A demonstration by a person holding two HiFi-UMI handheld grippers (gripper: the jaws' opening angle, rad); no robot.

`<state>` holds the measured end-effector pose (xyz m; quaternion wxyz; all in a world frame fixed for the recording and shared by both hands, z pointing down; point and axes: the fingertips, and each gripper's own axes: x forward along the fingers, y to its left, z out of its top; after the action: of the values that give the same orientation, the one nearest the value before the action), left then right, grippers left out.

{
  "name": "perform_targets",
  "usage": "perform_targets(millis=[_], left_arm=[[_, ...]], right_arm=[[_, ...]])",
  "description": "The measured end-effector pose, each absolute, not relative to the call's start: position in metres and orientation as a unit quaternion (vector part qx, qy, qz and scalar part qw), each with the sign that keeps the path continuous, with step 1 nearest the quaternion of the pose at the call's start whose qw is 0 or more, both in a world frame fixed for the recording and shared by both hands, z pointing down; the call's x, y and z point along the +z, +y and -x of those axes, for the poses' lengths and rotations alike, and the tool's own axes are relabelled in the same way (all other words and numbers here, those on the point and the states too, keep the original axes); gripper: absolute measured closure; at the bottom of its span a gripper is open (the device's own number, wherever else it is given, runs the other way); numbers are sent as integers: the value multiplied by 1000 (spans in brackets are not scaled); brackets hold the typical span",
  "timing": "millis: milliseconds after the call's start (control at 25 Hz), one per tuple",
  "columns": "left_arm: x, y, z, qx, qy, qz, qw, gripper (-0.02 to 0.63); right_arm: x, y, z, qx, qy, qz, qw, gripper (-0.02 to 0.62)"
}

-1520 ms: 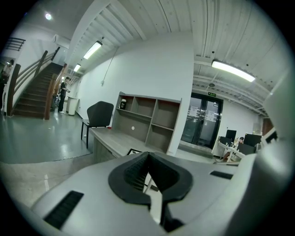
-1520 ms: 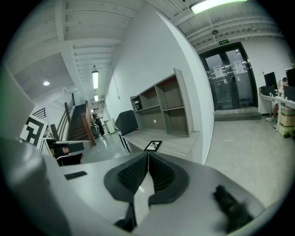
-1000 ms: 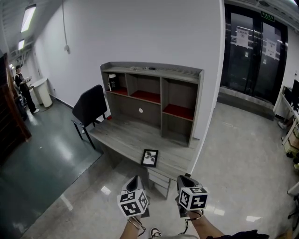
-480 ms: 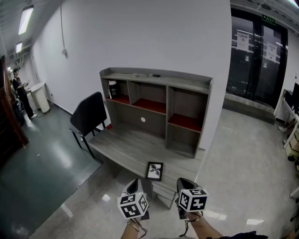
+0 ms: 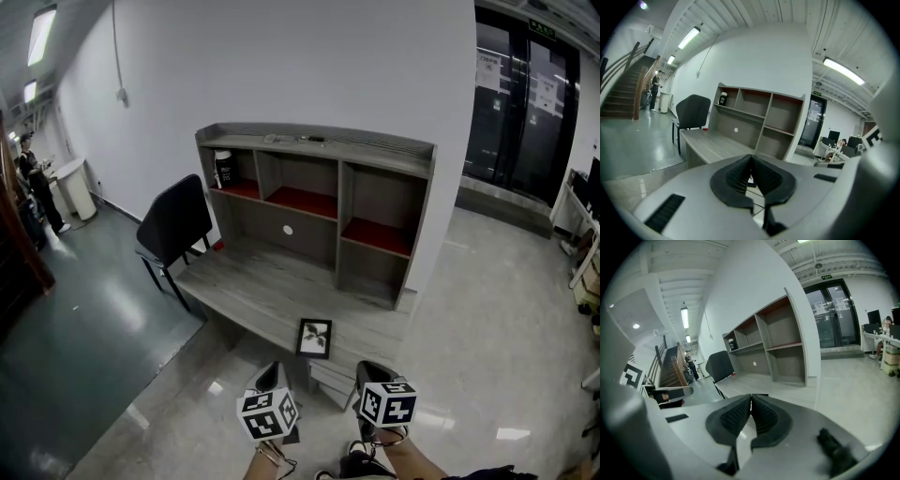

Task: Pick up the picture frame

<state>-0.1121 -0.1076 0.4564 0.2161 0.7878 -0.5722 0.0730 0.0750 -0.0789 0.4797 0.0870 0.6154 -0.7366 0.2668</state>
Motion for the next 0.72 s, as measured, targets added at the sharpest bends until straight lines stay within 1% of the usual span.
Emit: perform_targets(millis=[280,720], left_arm=[[456,-111,116,72,-574,-786,219,594],[456,-142,105,72,-571,-789,215,594]], right_arm=[[476,-86,-70,264,-740,-612,93,563],[470,-121,-72,256,-744,-612,80,563]])
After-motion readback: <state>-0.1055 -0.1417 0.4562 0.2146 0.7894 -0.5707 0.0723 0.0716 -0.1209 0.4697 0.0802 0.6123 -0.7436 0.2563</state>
